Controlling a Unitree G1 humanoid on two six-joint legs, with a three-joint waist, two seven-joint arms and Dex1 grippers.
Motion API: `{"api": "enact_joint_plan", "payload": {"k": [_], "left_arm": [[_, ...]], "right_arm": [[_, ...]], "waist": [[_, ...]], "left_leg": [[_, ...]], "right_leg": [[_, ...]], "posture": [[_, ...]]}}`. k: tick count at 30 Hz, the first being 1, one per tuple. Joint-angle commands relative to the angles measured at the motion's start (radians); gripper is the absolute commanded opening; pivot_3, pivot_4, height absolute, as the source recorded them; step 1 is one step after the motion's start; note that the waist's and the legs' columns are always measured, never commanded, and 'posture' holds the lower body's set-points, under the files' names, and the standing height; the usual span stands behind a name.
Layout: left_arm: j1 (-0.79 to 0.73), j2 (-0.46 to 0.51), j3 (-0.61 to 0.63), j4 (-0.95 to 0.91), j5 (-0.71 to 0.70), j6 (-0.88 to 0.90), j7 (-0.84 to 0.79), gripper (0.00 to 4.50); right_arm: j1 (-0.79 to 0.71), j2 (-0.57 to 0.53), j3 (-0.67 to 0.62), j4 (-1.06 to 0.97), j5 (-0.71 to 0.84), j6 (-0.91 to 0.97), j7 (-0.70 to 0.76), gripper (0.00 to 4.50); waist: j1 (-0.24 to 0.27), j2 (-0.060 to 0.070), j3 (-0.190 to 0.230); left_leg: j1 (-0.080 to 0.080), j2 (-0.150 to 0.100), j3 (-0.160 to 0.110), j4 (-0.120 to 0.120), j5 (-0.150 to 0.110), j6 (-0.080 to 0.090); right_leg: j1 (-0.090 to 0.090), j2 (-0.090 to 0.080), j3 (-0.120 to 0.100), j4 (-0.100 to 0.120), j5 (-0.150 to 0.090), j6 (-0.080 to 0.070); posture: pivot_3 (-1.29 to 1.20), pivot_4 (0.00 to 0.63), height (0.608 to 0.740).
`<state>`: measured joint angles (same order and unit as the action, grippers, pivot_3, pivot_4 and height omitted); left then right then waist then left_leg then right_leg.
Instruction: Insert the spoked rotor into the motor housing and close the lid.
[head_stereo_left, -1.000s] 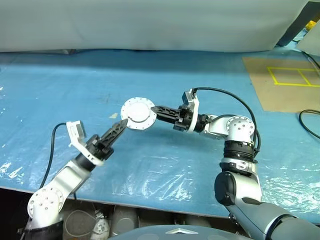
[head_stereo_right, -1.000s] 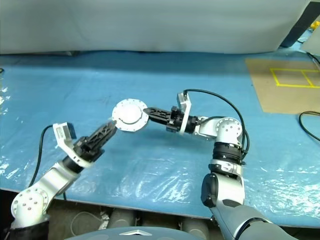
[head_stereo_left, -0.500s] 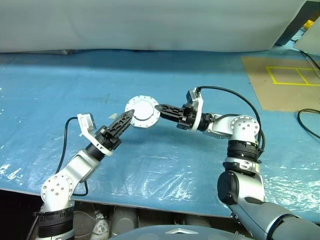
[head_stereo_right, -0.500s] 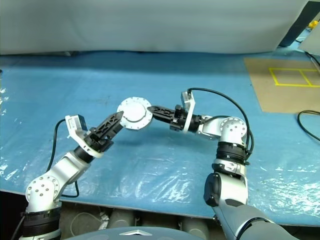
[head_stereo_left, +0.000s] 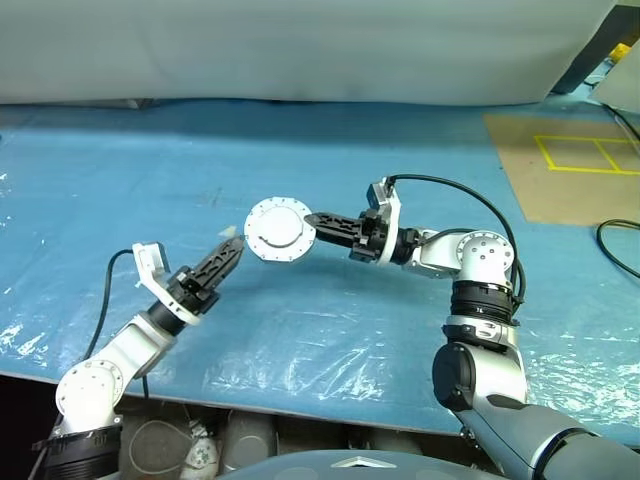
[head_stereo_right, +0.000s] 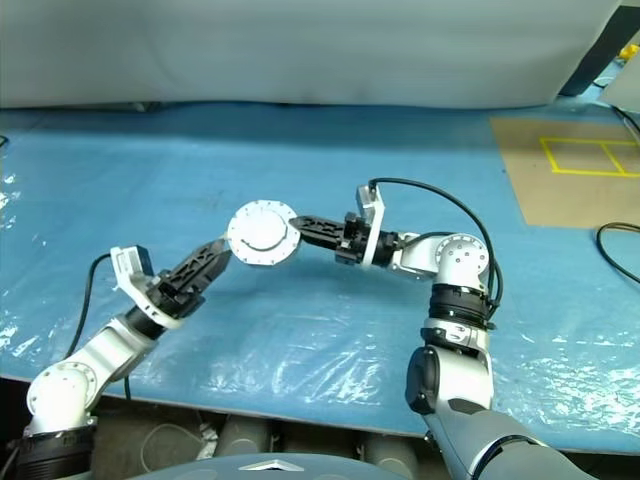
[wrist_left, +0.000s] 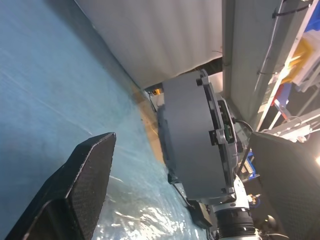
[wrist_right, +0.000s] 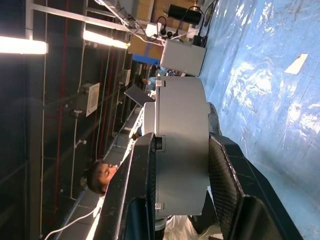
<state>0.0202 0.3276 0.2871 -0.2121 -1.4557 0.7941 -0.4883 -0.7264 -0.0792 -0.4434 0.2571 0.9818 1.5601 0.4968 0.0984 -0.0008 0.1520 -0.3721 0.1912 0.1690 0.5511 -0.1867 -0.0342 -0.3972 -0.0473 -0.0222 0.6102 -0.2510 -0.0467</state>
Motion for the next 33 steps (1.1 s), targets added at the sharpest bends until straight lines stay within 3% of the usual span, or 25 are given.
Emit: {"api": "enact_joint_plan", "payload": {"k": [1,20,26,33], "left_arm": [[-0.029,-0.028,-0.036,-0.013,0.031,-0.003,-0.019,4.46],[-0.152,-0.157,-0.087,0.047,0.089,-0.01,0.035,4.46],[-0.174,-0.177,-0.082,0.078,0.114,-0.023,0.016,2.62],[-0.186,-0.179,-0.089,0.085,0.105,-0.007,-0.054,2.61]], "right_arm": [[-0.014,0.005,-0.002,-0.036,0.05,-0.004,0.022,1.1],[-0.006,-0.003,0.013,-0.042,0.048,-0.015,0.019,1.1],[-0.002,-0.001,0.014,-0.044,0.048,-0.02,0.015,1.1],[-0.001,0.002,0.018,-0.041,0.047,-0.028,0.015,1.1]], "waist": [[-0.001,0.0,0.0],[-0.003,0.0,0.0],[-0.002,0.0,0.0],[-0.003,0.0,0.0]], "left_leg": [[0.0,0.0,0.0,0.0,0.0,0.0],[0.0,0.0,-0.001,0.004,0.0,0.0],[0.0,0.0,-0.001,0.005,0.0,0.0],[0.0,0.0,-0.001,0.005,0.0,0.0]], "right_leg": [[0.0,0.0,0.0,0.0,0.0,0.0],[0.0,0.0,0.0,0.004,0.0,0.0],[0.0,0.0,0.0,0.004,0.0,0.0],[0.0,0.0,0.0,0.004,0.0,0.0]], "posture": [[0.0,0.15,0.74],[0.0,0.15,0.74],[0.0,0.15,0.74],[0.0,0.15,0.74]]}}
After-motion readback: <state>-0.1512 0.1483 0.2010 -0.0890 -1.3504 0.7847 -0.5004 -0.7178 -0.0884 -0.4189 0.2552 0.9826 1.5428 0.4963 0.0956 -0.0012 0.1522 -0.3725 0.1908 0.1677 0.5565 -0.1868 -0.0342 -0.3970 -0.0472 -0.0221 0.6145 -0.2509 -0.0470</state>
